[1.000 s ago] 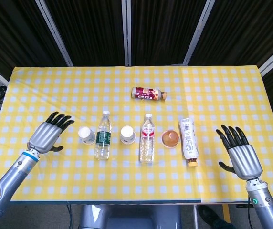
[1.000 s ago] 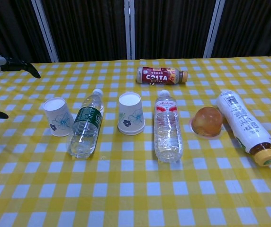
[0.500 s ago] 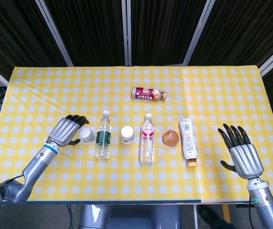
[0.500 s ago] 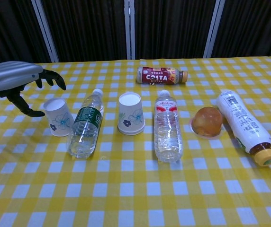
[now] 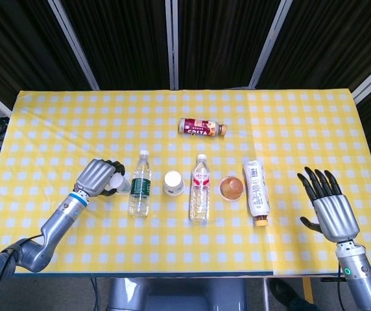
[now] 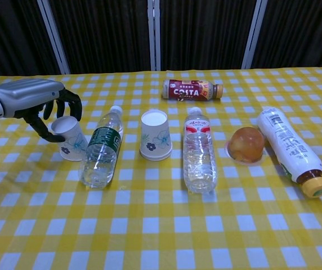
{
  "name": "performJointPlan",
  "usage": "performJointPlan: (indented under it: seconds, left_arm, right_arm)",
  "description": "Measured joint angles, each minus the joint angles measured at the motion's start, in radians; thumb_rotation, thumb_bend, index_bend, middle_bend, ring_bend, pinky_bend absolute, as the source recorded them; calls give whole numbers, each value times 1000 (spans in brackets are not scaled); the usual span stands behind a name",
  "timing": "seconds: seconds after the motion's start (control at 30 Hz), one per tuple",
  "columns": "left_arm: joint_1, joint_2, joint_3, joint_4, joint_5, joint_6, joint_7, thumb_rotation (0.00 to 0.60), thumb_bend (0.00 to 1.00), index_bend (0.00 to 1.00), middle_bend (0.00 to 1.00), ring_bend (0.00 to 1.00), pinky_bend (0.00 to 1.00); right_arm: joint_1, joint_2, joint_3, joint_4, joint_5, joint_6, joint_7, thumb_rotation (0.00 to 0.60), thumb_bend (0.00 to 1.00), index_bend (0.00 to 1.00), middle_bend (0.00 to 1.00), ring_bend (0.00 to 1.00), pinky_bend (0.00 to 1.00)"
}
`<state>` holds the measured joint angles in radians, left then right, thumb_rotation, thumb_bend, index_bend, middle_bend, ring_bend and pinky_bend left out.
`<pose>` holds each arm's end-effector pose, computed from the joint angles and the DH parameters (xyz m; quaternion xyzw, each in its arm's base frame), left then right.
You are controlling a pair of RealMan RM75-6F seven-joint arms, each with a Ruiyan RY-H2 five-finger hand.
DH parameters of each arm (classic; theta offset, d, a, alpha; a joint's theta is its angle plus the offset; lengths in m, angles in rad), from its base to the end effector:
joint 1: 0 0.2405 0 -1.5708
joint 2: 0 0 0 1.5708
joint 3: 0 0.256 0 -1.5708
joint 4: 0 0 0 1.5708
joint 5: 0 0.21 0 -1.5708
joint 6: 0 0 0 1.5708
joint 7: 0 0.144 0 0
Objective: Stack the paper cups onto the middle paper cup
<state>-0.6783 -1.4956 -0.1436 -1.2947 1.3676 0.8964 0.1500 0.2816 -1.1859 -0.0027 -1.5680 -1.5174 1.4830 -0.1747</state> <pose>-0.2009 0.3538 0.0046 -0.7753 -0.3278 -0.3386 0.4205 -0.2761 -0.2284 0.1331 0.6702 -0.2873 0.3881 0.5636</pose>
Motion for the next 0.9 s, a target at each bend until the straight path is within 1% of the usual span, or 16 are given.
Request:
performJointPlan:
  seconds: [0.13, 0.23, 0.33, 0.47, 0.57, 0.7, 0.9]
  left_arm:
    - [1, 13, -4, -24, 1, 21, 0, 600, 249, 499, 429, 464, 537]
    - [4, 45, -16, -79, 9, 49, -7, 600, 250, 499, 429, 464, 537]
    - [5, 99, -33, -164, 15, 77, -11, 600, 250, 499, 429, 464, 537]
    - [-4, 174, -74, -291, 5, 94, -15, 600, 248, 499, 429, 464, 537]
    - [-36, 202, -109, -348, -20, 82, -5, 600, 248, 499, 429, 464, 537]
    - [-93, 179, -135, -359, -69, 46, 39, 600, 247, 498, 429, 464, 537]
    - [-172, 99, -146, -338, -165, -14, 127, 600, 247, 485, 422, 464, 537]
  right_arm:
    - [-4, 0, 7, 2, -1, -8, 7, 600, 0, 0, 0, 0, 0]
    - [-8, 3, 14, 1, -5, -11, 13, 600, 0, 0, 0, 0, 0]
    - [-12, 5, 18, -2, -10, -12, 17, 600, 0, 0, 0, 0, 0]
    - [-16, 10, 26, -5, -11, -13, 22, 600, 0, 0, 0, 0, 0]
    - [-22, 16, 34, -8, -10, -12, 30, 600, 0, 0, 0, 0, 0]
    - [-27, 22, 41, -8, -9, -12, 39, 600, 0, 0, 0, 0, 0]
    - [-34, 28, 50, -3, -7, -15, 57, 600, 0, 0, 0, 0, 0]
